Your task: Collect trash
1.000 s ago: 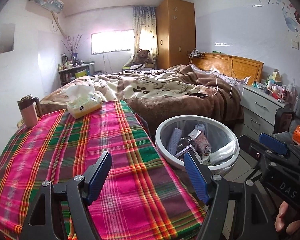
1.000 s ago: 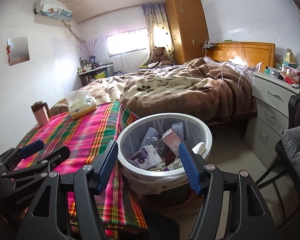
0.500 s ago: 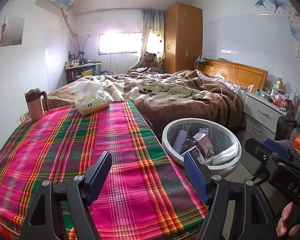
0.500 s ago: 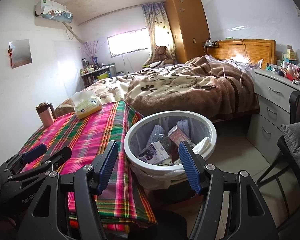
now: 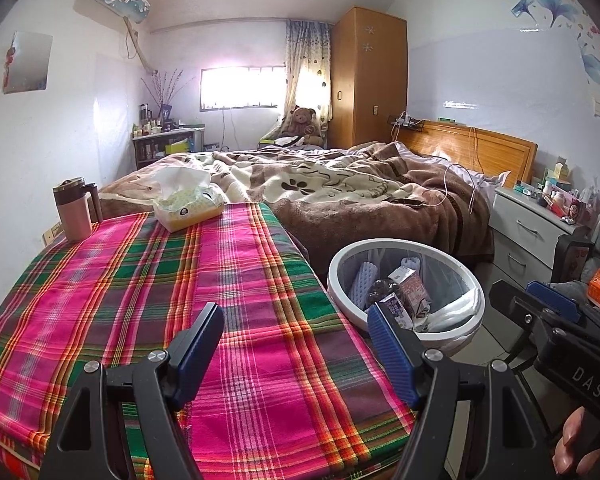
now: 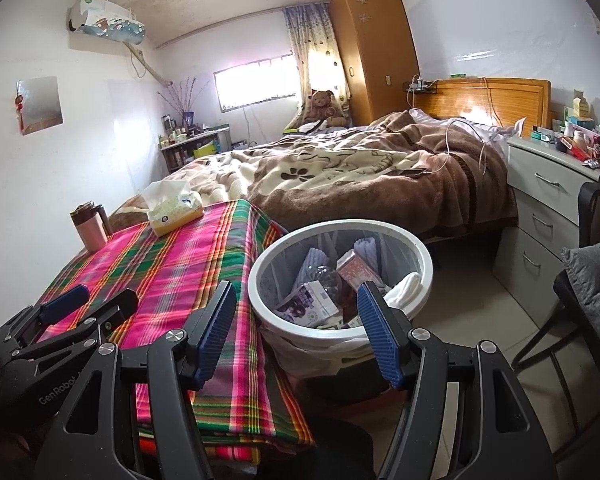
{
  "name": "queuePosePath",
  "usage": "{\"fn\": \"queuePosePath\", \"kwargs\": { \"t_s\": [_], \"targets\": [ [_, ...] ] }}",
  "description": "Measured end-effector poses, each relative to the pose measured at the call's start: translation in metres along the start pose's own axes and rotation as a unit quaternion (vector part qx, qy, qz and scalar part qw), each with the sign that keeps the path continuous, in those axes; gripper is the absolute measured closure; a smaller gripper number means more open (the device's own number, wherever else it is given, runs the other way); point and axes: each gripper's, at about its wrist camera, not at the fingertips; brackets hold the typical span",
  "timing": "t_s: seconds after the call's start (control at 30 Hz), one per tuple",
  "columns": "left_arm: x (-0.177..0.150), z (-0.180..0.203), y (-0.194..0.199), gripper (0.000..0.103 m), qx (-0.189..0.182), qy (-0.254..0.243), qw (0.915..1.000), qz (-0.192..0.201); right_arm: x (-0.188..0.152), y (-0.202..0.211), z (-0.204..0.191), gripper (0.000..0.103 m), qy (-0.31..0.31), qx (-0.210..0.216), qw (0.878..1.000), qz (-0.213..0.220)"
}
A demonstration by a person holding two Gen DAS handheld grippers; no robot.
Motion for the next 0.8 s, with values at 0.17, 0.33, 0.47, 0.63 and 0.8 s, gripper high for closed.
{"fn": "queuePosePath", "kwargs": {
  "t_s": [0.17, 0.33, 0.47, 0.63, 0.8],
  "targets": [
    [0.0002, -0.0003, 0.0002, 0.029, -0.001, 0.001, 1.0000, -0.001, 0.0008, 0.0007, -0.0021, 0.038, 0.002, 0.000, 1.000, 0.001],
    [0.0004, 0.0000, 0.0011, 0.029, 0.000, 0.001, 1.0000, 0.001, 0.0014, 0.0002, -0.0028, 0.038, 0.003, 0.000, 1.000, 0.001],
    [0.0007, -0.0007, 0.0022, 0.029, 0.000, 0.001, 1.0000, 0.002, 0.0016, 0.0004, -0.0031, 0.038, 0.002, -0.001, 1.000, 0.001],
    [0.0013, -0.0004, 0.0019, 0.029, 0.001, 0.001, 1.0000, 0.002, 0.0018, 0.0007, -0.0028, 0.038, 0.003, -0.002, 1.000, 0.003],
    [0.0011, -0.0020, 0.0025, 0.029, 0.001, 0.002, 1.0000, 0.002, 0.0013, 0.0008, -0.0024, 0.038, 0.003, -0.003, 1.000, 0.001]
  ]
}}
Point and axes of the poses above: each gripper's, at about its wrist camera, not at the fingertips, and y roughly against the way its jaws point, z to its right, x to its top, and after that the axes turned 1 degree about x, right-handed
